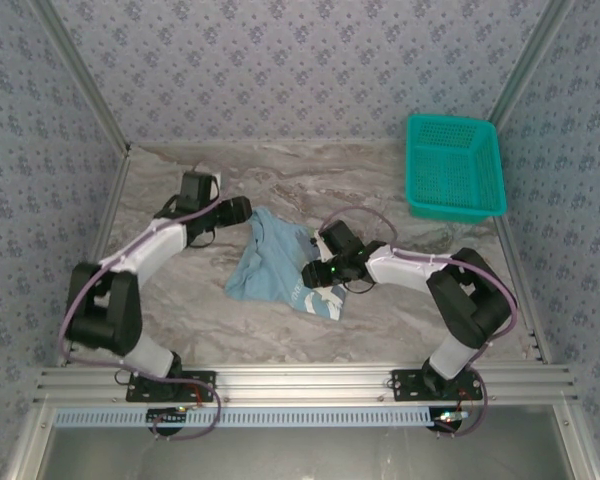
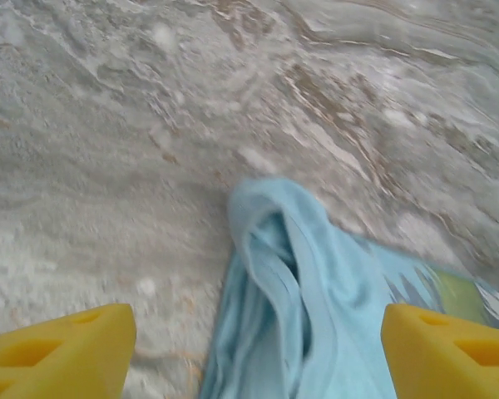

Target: Fold the inside-out t-shirt

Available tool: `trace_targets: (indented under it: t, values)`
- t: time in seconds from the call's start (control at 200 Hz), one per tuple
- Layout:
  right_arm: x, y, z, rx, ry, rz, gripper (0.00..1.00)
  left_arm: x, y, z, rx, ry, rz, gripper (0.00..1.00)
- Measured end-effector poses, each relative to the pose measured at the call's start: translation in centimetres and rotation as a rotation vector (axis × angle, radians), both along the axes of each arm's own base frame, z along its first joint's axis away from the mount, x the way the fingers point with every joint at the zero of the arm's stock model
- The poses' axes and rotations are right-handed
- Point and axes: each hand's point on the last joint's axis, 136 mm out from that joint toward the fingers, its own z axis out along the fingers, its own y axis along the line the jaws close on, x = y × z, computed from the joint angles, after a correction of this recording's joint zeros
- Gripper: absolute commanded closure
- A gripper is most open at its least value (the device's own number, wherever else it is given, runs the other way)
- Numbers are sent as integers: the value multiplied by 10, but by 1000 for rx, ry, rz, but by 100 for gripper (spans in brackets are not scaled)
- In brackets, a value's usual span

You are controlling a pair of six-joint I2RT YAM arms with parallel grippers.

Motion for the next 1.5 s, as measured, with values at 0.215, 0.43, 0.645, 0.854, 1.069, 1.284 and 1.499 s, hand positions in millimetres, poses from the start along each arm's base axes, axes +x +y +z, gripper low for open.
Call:
trace_targets:
  t: [0.215, 0.43, 0.645, 0.854, 1.069, 1.284, 1.499]
  values:
    - [3, -4, -7, -3, 24, -17, 53, -81, -33, -38, 54, 127, -158, 22]
    - [4, -5, -9, -3, 35, -30, 53, -101, -34, -62, 121, 205, -215, 53]
    - [5, -6, -11, -6, 43, -44, 54, -101, -30, -81, 154, 262, -225, 89]
    - [6, -7, -11, -9, 45, -58, 55, -76, 9, -78, 146, 256, -74, 98]
    - [6, -7, -11, -9, 49, -69, 55, -59, 45, -77, 161, 241, 56, 79]
    - [7, -7, -9, -14, 53, -66, 52, -56, 63, -78, 214, 237, 134, 43]
    - [18, 1, 20, 17, -14, -35, 49, -71, 57, -56, 191, 167, 136, 38]
